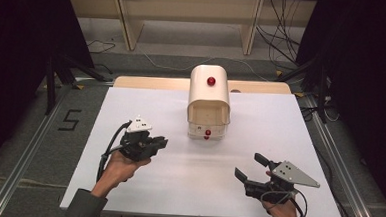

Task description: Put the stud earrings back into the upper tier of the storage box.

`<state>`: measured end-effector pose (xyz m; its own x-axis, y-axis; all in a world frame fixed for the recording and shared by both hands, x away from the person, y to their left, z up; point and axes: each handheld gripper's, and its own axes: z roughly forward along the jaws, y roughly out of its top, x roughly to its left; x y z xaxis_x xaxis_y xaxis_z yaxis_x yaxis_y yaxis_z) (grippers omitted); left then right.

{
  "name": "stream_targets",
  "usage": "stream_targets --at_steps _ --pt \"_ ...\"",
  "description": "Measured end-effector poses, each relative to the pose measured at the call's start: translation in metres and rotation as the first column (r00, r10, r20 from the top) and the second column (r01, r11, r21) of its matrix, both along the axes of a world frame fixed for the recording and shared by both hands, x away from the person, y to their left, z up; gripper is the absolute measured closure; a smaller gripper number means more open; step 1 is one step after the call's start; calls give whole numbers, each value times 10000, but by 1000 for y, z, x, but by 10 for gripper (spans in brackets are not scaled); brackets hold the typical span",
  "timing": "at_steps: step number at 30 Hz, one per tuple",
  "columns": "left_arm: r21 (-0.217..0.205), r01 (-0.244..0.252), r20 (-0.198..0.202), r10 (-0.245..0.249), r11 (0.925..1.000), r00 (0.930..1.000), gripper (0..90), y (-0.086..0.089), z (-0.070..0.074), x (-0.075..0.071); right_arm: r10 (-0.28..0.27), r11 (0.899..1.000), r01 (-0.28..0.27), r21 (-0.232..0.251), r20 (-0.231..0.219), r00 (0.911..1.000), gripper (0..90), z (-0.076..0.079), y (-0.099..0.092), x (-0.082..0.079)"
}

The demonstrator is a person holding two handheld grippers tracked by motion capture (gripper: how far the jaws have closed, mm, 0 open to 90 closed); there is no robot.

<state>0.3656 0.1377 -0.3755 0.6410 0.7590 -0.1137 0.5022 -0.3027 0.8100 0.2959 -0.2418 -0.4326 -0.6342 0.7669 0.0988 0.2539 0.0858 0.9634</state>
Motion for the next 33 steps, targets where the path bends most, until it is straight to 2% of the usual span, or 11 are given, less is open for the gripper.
stream_targets --at_steps 10,17,20,25,33 --pt "-661 139 647 -96 9977 9979 796 -20 18 11 7 10000 -7 -7 -57 10000 165 0 0 0" --pt "-1142 241 1001 -127 9932 9949 795 -36 27 19 -36 10000 36 -43 -87 10000 176 0 0 0" --pt "-1205 308 1129 -171 9922 9935 795 -43 30 22 -49 10000 49 -50 -85 10000 182 0 0 0" --pt "-1328 385 1246 -218 9904 9920 796 -53 35 27 -24 10000 23 -59 -83 10000 184 0 0 0" --pt "-1481 376 1214 -195 9883 9924 796 -67 36 39 -9 10000 9 -9 -80 10000 184 0 0 0"
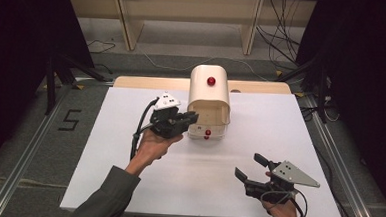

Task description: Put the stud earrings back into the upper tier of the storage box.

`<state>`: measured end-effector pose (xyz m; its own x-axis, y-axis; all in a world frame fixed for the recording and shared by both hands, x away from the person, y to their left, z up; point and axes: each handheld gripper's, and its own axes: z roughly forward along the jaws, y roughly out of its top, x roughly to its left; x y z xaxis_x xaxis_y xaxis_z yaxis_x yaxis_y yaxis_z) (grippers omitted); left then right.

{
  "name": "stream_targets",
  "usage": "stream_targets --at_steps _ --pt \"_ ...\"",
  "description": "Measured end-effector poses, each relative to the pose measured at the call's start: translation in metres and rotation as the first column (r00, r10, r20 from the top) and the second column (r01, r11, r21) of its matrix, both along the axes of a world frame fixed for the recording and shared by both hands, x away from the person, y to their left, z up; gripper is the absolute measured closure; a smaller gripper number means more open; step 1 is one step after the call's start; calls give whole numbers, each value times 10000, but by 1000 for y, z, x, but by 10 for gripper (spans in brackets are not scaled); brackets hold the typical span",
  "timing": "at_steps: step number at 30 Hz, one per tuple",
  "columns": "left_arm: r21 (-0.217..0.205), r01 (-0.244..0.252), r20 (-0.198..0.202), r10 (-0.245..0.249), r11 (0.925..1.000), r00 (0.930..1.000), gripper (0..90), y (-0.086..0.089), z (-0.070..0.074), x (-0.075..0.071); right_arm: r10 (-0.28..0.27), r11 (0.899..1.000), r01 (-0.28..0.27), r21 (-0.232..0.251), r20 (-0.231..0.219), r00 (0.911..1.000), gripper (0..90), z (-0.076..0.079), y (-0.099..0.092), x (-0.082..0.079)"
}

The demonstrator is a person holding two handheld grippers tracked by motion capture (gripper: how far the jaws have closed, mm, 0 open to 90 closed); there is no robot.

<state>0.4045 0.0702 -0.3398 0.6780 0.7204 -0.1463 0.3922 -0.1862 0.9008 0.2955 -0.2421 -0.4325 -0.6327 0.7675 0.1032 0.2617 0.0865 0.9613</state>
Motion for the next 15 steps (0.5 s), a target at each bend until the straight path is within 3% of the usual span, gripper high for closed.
stream_targets --at_steps 8,15 --pt "-107 -138 -99 137 9998 9999 796 -6 -3 12 24 10000 -24 -5 -14 10000 186 0 0 0" --pt "66 -236 -283 238 9997 9993 794 -10 -11 20 34 10000 -34 -24 -1 10000 186 0 0 0"
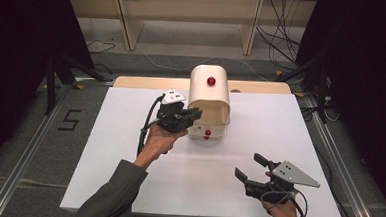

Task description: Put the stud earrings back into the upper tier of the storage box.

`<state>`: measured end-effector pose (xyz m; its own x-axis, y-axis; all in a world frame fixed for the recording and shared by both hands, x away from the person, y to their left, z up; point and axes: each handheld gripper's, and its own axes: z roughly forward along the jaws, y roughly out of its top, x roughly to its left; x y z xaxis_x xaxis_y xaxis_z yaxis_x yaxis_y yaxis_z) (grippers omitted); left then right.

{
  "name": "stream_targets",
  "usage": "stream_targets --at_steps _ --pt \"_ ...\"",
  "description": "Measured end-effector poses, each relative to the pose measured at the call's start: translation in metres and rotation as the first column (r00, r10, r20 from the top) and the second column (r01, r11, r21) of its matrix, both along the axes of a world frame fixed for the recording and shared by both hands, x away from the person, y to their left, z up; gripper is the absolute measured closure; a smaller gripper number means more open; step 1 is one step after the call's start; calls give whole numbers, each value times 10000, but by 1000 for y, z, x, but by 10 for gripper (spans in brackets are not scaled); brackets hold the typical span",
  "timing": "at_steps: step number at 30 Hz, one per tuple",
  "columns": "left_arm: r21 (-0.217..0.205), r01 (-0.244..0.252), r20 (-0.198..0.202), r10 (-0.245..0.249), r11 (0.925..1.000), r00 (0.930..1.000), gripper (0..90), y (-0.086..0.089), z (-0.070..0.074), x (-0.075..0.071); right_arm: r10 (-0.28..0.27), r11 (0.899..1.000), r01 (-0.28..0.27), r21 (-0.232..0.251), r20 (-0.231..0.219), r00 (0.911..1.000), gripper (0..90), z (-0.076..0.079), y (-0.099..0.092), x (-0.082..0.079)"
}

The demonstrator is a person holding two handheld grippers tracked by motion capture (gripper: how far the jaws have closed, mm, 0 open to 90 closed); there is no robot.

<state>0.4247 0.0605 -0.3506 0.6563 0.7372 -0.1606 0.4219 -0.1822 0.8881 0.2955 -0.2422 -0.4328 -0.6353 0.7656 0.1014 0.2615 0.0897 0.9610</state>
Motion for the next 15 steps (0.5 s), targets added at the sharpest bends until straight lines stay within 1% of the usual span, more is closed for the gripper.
stream_targets --at_steps 4,6,9,11,13,15 --pt "124 -60 -46 60 9999 10000 790 -3 -3 3 21 10000 -21 -5 22 10000 186 0 0 0" --pt "125 -72 -106 74 9999 9999 787 -4 -4 4 26 10000 -26 -1 25 10000 186 0 0 0" --pt "129 -88 -88 89 9999 9999 779 -5 -4 4 32 10000 -32 -10 19 10000 187 0 0 0" --pt "92 41 -34 -40 9999 10000 743 -5 -4 3 31 10000 -31 -1 12 10000 187 0 0 0" --pt "141 134 7 -134 9998 9999 700 -5 -2 1 33 10000 -33 5 17 10000 187 0 0 0" --pt "66 112 33 -112 9999 9999 620 -6 1 -1 29 10000 -29 8 22 10000 187 0 0 0"
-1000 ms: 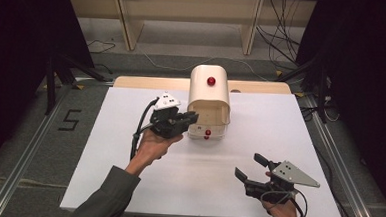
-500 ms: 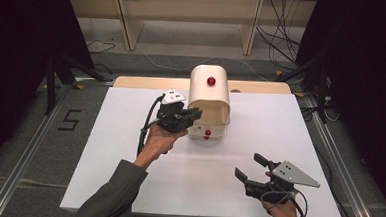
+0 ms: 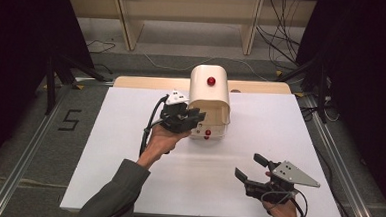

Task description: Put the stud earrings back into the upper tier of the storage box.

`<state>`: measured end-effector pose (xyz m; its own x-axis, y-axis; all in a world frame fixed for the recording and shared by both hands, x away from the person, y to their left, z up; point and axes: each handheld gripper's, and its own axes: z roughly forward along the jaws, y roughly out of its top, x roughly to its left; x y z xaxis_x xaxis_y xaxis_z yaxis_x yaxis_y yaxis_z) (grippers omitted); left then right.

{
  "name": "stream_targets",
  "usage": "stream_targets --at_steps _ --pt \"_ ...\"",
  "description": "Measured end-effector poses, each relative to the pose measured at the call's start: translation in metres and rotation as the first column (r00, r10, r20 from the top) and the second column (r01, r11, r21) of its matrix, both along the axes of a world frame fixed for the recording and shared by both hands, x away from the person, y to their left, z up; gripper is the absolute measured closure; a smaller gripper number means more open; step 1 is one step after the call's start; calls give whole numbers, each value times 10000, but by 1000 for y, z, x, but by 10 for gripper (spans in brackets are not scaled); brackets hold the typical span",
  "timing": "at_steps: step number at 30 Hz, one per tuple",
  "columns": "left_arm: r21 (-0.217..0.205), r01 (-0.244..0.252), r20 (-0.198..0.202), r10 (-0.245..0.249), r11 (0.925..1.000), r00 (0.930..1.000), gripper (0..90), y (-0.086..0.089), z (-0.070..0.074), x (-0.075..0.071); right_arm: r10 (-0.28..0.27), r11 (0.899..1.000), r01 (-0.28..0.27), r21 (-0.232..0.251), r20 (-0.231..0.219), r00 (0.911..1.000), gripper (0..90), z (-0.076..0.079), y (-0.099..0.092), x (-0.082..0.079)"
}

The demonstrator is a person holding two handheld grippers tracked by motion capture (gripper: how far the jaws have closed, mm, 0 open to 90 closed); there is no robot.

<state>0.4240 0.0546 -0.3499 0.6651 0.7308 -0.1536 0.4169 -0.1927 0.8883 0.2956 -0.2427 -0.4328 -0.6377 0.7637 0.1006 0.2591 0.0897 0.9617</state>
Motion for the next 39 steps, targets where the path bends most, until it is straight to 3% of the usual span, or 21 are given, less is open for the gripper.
stream_targets --at_steps 3,8,12,23,30,39 --pt "-263 137 -1 -137 9996 9999 537 1 5 -3 -8 10000 8 0 -21 10000 186 0 0 0" --pt "-579 204 -87 -209 9981 9997 293 3 15 -11 -9 10000 9 45 -31 10000 186 0 0 -1" --pt "-811 350 -50 -356 9961 9994 203 9 17 -18 -10 10000 10 67 -8 10000 186 0 0 -1" --pt "-1443 497 226 -469 9883 9986 174 41 3 -42 -27 10000 27 41 2 10000 184 0 0 0" --pt "-1790 442 614 -337 9829 9975 174 62 -7 -56 2 10000 -2 -22 -2 10000 183 -1 2 0" --pt "-1832 556 927 -391 9815 9949 173 79 -22 -65 24 10000 -24 -36 -29 10000 183 -1 2 0"
